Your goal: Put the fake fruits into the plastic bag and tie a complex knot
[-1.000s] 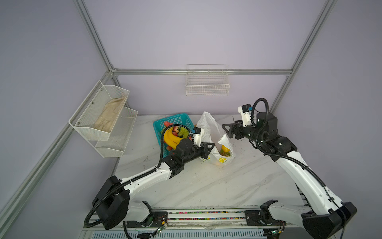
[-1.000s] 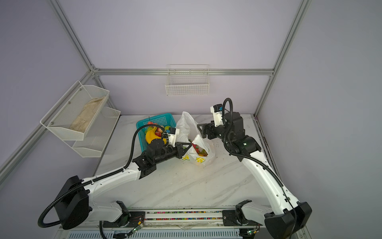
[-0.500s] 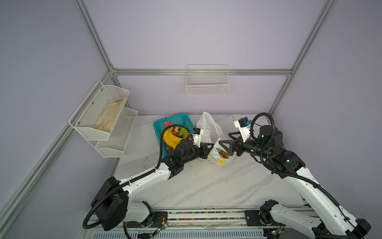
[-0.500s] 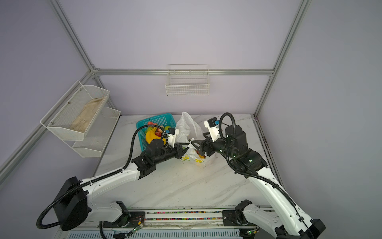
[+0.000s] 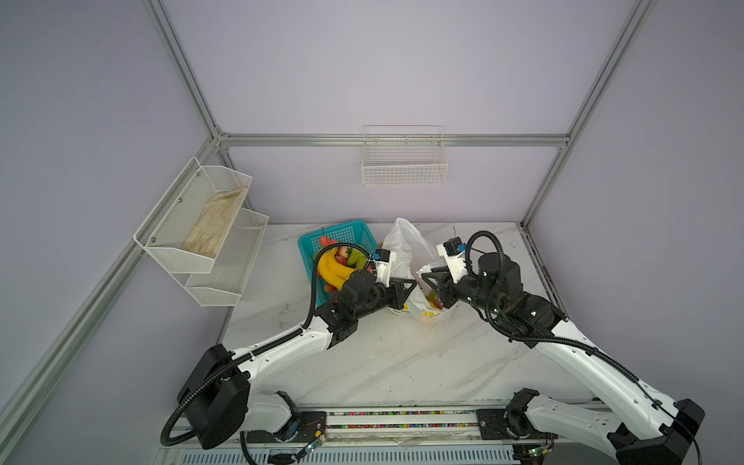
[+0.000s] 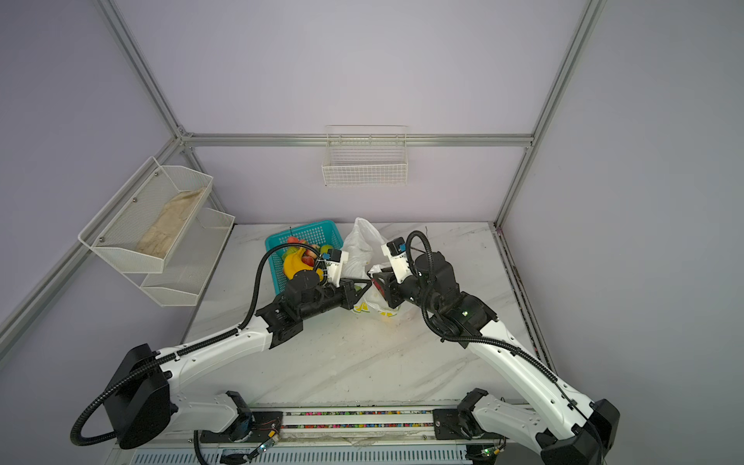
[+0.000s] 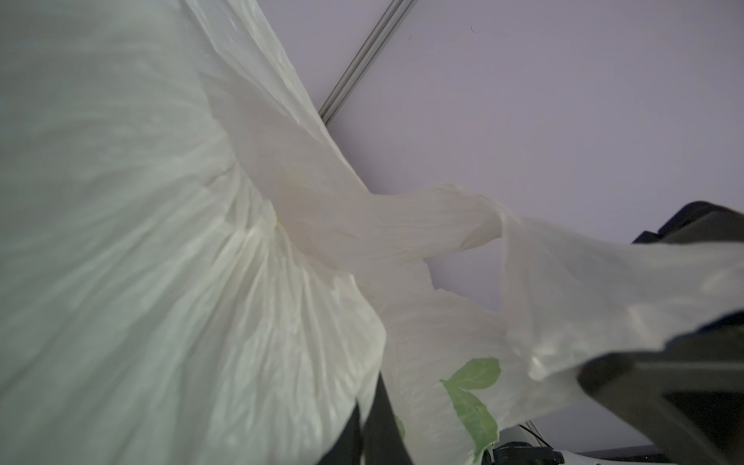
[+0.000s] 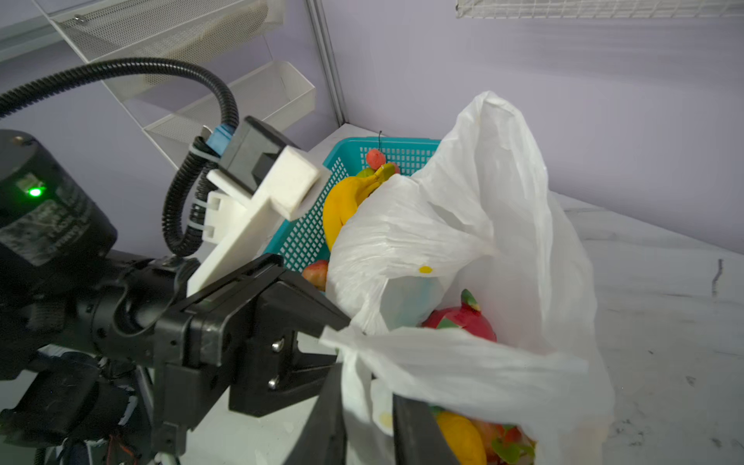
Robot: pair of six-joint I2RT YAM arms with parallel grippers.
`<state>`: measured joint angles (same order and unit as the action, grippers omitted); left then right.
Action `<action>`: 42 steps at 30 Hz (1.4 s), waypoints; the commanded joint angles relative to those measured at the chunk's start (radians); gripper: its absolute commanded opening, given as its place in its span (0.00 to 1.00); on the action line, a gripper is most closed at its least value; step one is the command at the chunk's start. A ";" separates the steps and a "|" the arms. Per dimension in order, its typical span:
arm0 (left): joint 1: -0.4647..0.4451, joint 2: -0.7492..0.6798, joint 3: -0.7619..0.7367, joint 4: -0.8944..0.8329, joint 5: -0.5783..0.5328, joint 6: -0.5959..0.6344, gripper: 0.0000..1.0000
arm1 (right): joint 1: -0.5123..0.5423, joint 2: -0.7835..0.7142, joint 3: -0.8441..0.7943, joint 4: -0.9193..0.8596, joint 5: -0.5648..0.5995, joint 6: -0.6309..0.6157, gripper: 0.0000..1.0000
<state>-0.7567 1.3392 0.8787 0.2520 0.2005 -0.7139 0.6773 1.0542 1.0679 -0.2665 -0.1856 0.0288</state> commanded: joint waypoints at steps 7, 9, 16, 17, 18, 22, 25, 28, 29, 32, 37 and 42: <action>0.030 -0.152 -0.135 0.014 -0.041 0.061 0.14 | -0.047 0.000 0.041 0.074 0.246 0.104 0.00; 0.048 -0.210 -0.161 -0.028 -0.039 0.098 0.30 | -0.080 0.008 0.041 0.088 0.209 0.121 0.00; 0.069 -0.420 -0.111 -0.279 -0.188 0.298 0.61 | -0.110 0.024 0.029 0.131 0.139 0.117 0.00; 0.068 -0.426 -0.076 -0.317 -0.212 0.333 0.63 | -0.111 0.025 0.025 0.135 0.138 0.117 0.00; 0.067 -0.421 -0.029 -0.356 -0.227 0.371 0.63 | -0.112 0.025 0.023 0.135 0.139 0.119 0.00; 0.028 -0.326 0.184 -0.485 -0.238 0.540 0.65 | -0.135 0.032 0.021 0.132 0.137 0.158 0.00; -0.060 -0.205 0.380 -0.614 -0.319 0.721 0.66 | -0.194 0.026 0.003 0.145 0.070 0.221 0.00; -0.123 -0.079 0.548 -0.735 -0.330 0.906 0.65 | -0.241 0.000 -0.042 0.186 0.000 0.283 0.00; -0.134 -0.042 0.599 -0.777 -0.323 0.966 0.65 | -0.249 -0.010 -0.058 0.199 -0.010 0.298 0.00; -0.155 0.062 0.756 -0.907 -0.330 1.119 0.64 | -0.266 -0.033 -0.092 0.222 -0.021 0.334 0.00; -0.161 0.262 1.018 -1.141 -0.354 1.266 0.59 | -0.276 -0.083 -0.144 0.254 -0.005 0.376 0.00; -0.174 0.392 1.190 -1.336 -0.379 1.314 0.58 | -0.275 -0.126 -0.179 0.280 0.025 0.410 0.00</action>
<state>-0.9188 1.7092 1.9282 -0.9070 -0.1471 0.5087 0.4057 0.9565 0.9024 -0.0429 -0.1764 0.3950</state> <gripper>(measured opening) 0.580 0.048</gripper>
